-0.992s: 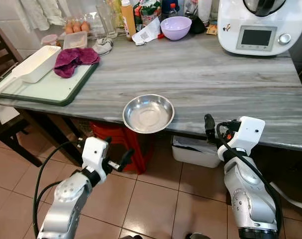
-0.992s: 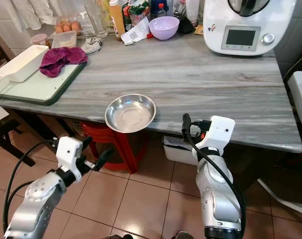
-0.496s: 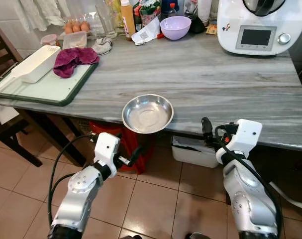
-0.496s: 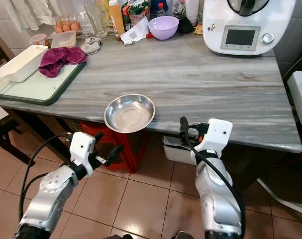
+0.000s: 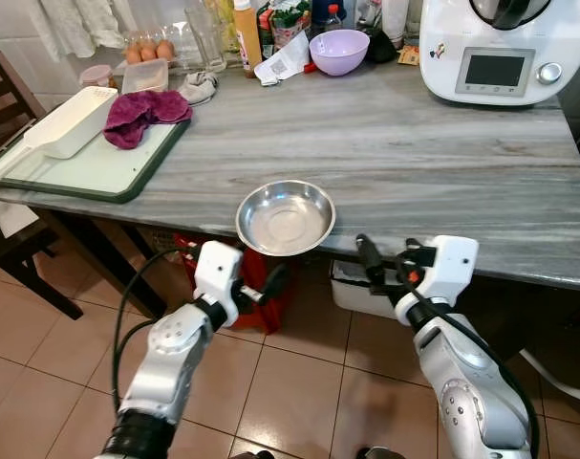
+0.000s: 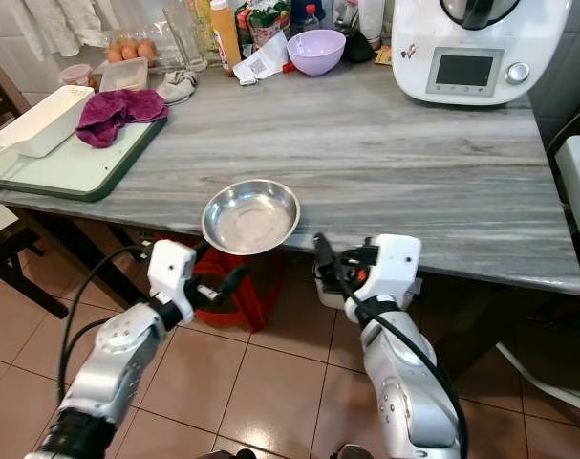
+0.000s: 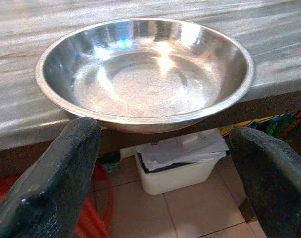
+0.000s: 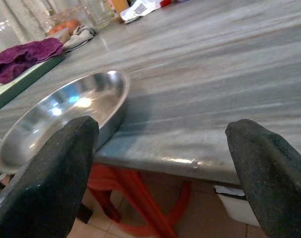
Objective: Setting the table
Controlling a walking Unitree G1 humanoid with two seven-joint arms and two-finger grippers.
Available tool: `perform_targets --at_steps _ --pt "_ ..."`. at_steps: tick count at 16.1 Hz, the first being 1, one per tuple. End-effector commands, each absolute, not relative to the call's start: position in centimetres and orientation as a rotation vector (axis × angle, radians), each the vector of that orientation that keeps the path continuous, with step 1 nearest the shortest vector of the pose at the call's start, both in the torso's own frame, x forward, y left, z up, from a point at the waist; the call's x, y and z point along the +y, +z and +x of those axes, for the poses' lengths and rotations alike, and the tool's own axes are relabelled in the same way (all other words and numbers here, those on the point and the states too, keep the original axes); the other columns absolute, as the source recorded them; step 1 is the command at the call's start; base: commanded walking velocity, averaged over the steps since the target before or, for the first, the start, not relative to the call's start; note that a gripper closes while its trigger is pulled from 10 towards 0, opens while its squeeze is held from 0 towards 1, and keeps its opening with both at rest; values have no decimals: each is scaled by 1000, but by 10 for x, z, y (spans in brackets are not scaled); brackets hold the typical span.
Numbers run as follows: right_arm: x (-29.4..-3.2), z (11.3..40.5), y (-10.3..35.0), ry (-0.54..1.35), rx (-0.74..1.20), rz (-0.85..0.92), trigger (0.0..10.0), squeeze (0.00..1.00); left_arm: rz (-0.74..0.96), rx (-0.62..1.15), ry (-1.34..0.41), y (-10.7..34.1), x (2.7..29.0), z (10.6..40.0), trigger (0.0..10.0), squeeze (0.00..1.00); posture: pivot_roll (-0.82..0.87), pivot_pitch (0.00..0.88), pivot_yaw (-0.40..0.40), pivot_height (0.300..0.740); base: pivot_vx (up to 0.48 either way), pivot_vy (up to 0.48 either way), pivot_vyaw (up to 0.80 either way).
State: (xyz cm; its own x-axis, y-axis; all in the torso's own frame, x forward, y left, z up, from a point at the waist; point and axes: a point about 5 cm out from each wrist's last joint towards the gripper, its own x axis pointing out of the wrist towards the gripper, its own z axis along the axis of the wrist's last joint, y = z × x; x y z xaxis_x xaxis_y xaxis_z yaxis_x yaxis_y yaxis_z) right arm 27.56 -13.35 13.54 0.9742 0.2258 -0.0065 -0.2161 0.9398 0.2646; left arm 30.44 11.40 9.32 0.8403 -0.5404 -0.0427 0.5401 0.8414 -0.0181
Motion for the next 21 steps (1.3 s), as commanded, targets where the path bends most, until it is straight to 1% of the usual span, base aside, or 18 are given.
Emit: perform_targets --at_steps 1,3,7,12,13,17,20,21 --pt "-128 273 138 260 37 268 10000 0 9 49 -562 92 116 306 10000 0 -175 122 150 740 0 0 0" --pt "-122 269 137 320 54 266 10000 0 -10 40 -570 95 108 309 10000 0 -181 117 153 740 0 0 0" --pt "-115 267 137 360 61 258 10000 0 -32 31 -584 98 97 313 10000 0 -185 115 159 740 0 0 0" --pt "-114 266 136 361 64 255 10000 0 -57 14 -604 106 85 318 10000 0 -187 119 165 740 0 0 0" --pt "-114 266 136 358 63 256 10000 0 -65 7 -619 109 78 320 10000 0 -188 120 169 740 0 0 0" --pt "-113 266 136 358 64 256 10000 0 -75 -2 -648 112 66 321 10000 0 -190 119 172 740 0 0 0" --pt "-112 266 134 359 68 253 10000 0 -85 -20 -681 117 52 322 10000 0 -192 118 173 740 0 0 0" --pt "-111 267 134 366 69 249 10000 0 -96 -45 -665 123 53 325 10000 0 -192 118 173 740 0 0 0"
